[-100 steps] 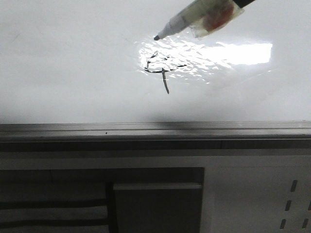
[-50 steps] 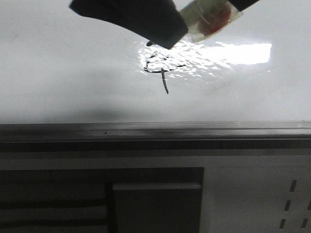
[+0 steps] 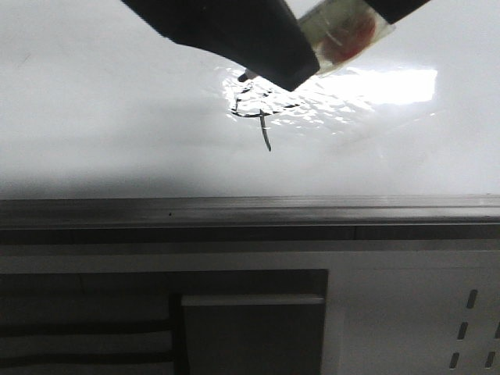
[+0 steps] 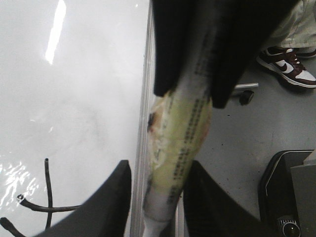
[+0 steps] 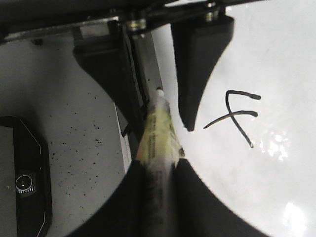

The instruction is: Write number 4 on whiteboard

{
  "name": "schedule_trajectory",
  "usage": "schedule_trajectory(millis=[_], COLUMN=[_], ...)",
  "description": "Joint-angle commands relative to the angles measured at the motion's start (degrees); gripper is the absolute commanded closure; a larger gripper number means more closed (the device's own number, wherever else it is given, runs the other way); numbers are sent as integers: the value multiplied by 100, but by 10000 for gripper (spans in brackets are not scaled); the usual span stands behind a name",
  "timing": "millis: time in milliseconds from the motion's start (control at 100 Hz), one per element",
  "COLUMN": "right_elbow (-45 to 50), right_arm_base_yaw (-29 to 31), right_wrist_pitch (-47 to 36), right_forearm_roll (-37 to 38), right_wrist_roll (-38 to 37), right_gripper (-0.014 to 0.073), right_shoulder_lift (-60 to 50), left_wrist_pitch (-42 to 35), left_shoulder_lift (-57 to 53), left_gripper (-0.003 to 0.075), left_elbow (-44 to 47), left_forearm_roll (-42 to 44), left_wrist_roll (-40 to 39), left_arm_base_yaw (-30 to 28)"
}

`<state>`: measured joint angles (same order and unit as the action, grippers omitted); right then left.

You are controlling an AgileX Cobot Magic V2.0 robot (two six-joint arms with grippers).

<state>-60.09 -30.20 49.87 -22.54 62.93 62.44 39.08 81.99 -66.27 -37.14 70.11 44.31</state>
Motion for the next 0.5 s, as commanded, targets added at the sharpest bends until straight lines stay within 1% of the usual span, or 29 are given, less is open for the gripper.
schedule_trajectory(millis=[0, 80, 270, 430, 490], right_elbow=[-182, -182, -182, -182, -182], right_arm_base_yaw=[-19, -19, -19, -19, -19], right_wrist_pitch=[-238, -254, -99, -69, -69], right_forearm_roll=[-115, -115, -115, -115, -115], right_wrist_roll=[41, 41, 41, 41, 41], right_gripper=[638, 638, 638, 638, 634], right_shoulder_lift=[-140, -140, -140, -140, -140], left_wrist_pitch=[-184, -184, -184, -184, -184], left_shoulder_lift=[-190, -190, -190, -190, -190], left_gripper=[583, 626, 696, 741, 741], left_elbow=[-193, -193, -193, -193, -193], left_forearm_roll=[-150, -150, -150, -150, -150], left_wrist_roll=[-3, -3, -3, -3, -3], left_arm_base_yaw=[38, 38, 38, 38, 38])
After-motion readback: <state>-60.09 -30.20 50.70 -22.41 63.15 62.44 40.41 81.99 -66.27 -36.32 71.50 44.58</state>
